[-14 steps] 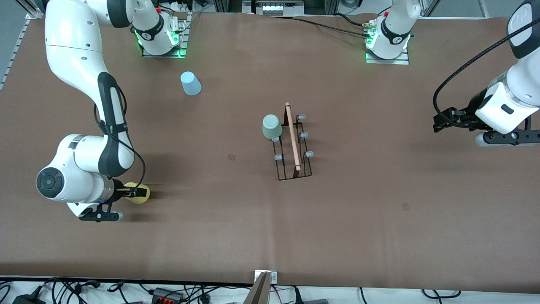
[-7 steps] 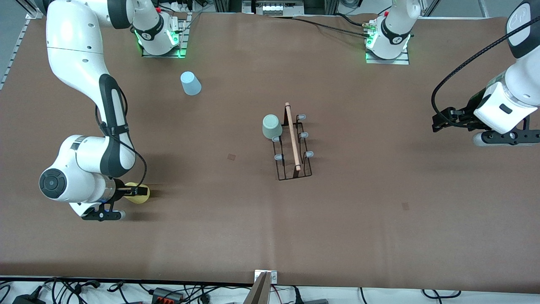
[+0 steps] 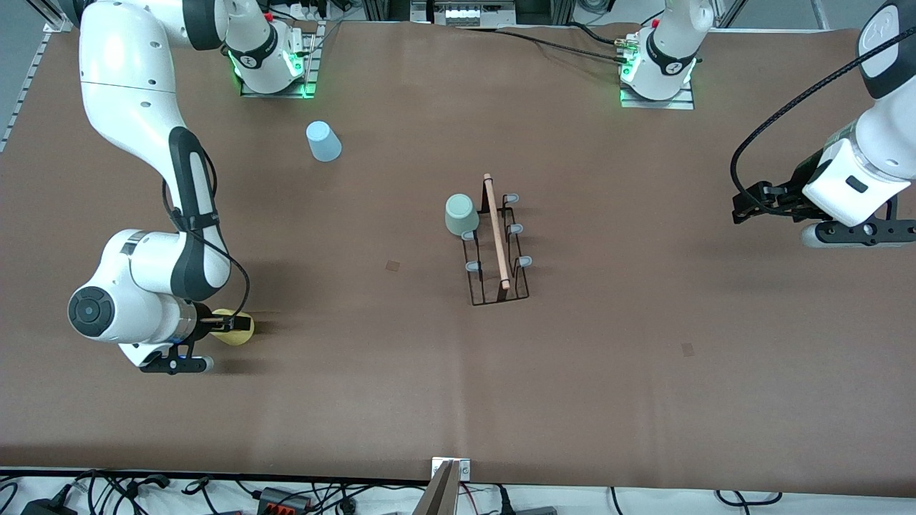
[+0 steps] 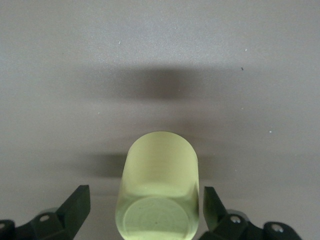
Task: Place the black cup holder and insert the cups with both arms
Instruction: 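Carry the yellow cup to the rack with the right gripper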
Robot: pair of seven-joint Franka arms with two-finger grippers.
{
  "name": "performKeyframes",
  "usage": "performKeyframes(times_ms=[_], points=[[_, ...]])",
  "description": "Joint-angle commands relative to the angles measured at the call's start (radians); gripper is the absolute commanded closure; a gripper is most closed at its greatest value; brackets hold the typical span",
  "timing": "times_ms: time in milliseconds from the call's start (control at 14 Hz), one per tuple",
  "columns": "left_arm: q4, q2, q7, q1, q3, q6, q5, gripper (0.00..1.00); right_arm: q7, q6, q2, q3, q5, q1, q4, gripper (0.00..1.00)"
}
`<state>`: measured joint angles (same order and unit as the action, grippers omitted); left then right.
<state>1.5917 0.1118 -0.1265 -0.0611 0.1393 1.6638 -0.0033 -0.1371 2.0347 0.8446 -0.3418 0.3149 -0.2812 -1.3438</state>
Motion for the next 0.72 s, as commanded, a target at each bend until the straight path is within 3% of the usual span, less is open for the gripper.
performKeyframes(times_ms=[0,215,358,644], points=[[0.017,-0.024,0.021,0.004,-0.001,-0.007,0.017,0.0,-0.05,-0.001,-0.001,0.01,0.01,0.016,0.0,0.13],[0.017,-0.024,0.021,0.004,-0.001,-0.007,0.017,0.0,-0.053,-0.005,-0.002,0.01,0.01,0.014,0.0,0.58],[0.017,-0.024,0.021,0.004,0.0,-0.007,0.017,0.0,-0.053,-0.037,-0.012,0.009,0.01,0.008,0.003,0.77],[0.016,-0.024,0.021,0.004,-0.001,-0.01,0.017,0.0,-0.045,-0.172,-0.07,0.013,0.021,-0.013,0.041,0.85]])
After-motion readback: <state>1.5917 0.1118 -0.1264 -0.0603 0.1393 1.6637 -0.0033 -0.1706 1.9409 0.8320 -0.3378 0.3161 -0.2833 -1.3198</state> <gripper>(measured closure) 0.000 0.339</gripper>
